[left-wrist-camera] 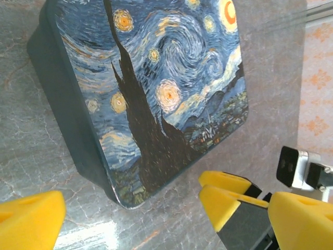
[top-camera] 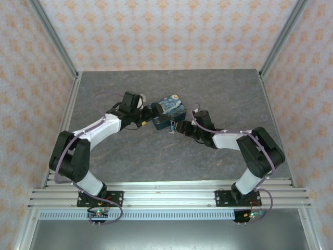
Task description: Unlock a padlock with a key
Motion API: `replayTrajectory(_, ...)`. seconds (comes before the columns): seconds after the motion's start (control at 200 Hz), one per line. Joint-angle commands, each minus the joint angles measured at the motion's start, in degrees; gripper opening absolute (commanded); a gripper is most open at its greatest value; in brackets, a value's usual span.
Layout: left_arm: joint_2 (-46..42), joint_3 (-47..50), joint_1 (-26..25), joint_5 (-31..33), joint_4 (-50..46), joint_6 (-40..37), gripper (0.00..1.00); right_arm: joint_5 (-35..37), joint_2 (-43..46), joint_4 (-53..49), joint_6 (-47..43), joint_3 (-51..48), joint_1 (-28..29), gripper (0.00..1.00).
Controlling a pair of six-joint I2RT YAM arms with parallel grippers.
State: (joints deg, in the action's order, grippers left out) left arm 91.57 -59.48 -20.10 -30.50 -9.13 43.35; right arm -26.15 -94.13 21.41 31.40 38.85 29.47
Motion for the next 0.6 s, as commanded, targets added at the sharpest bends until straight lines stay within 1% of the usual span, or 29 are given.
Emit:
replayTrajectory(0.0, 1.5, -3.2, 0.4, 1.4, -2.3, -2.5, 1.0, -1.0, -1.2, 4.7, -1.6, -0.2, 0.2, 0.53)
replayTrajectory(0.38, 5.8, -5.8, 1.0, -0.2, -2.0, -3.2, 1.0, -3.4, -7.5, 7.7, -4.1, 3.0, 0.2, 0.51)
replayTrajectory(0.596, 7.3, -6.8, 1.3, -0.8, -1.4, -2.9, 1.0, -4.5, -9.8, 6.4, -6.2, 5.5, 1.3, 0.5)
